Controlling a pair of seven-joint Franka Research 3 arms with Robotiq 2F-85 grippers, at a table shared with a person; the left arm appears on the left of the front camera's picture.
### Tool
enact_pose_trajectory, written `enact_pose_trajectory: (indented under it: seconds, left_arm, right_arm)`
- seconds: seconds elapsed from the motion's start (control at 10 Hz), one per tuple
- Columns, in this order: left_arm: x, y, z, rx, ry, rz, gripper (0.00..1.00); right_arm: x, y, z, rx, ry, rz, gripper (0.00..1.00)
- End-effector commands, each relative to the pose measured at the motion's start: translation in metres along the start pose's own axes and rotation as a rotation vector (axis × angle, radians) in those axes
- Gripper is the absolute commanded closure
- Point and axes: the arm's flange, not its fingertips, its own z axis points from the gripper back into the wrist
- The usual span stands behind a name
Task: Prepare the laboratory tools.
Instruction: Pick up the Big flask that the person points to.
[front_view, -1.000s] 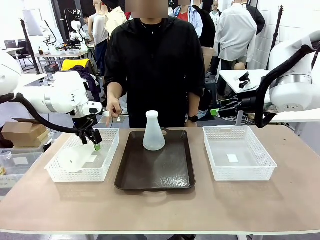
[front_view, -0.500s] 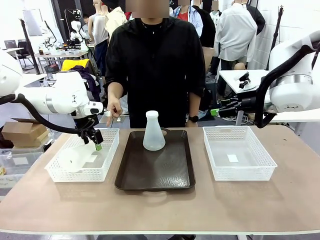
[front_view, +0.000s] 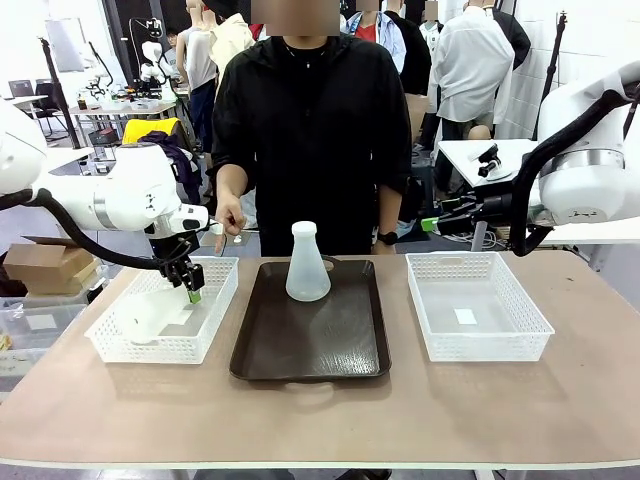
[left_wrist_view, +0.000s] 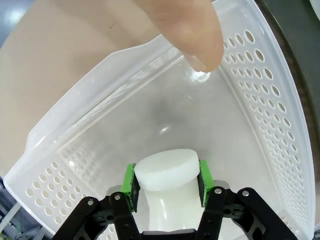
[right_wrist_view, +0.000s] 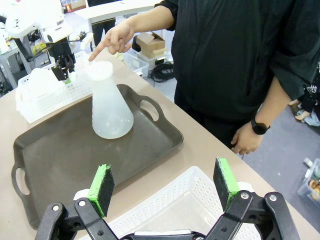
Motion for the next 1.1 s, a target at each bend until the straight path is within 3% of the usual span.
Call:
enact_pose_trajectory:
  seconds: [0.0, 0.3, 0.5, 1.0]
  left_arm:
    - [-0.005, -0.003, -0.003, 0.046, 0.005, 0.003, 1.0]
    - [-0.008, -0.004, -0.001, 0.058, 0.004, -0.002, 1.0]
    - [-0.014, -0.003, 0.006, -0.009, -0.001, 0.031, 1.0]
    - [-0.001, -0.002, 0.001, 0.018, 0.001, -0.006, 1.0]
  right_arm:
    - [0.001, -0.001, 0.0, 0.0, 0.012, -0.004, 0.0]
    - [0.001, -0.001, 0.0, 0.0, 0.012, -0.004, 0.0]
    - [0.001, -0.001, 0.0, 0.0, 0.012, -0.004, 0.0]
    - [0.001, -0.001, 0.0, 0.0, 0.012, -0.004, 0.0]
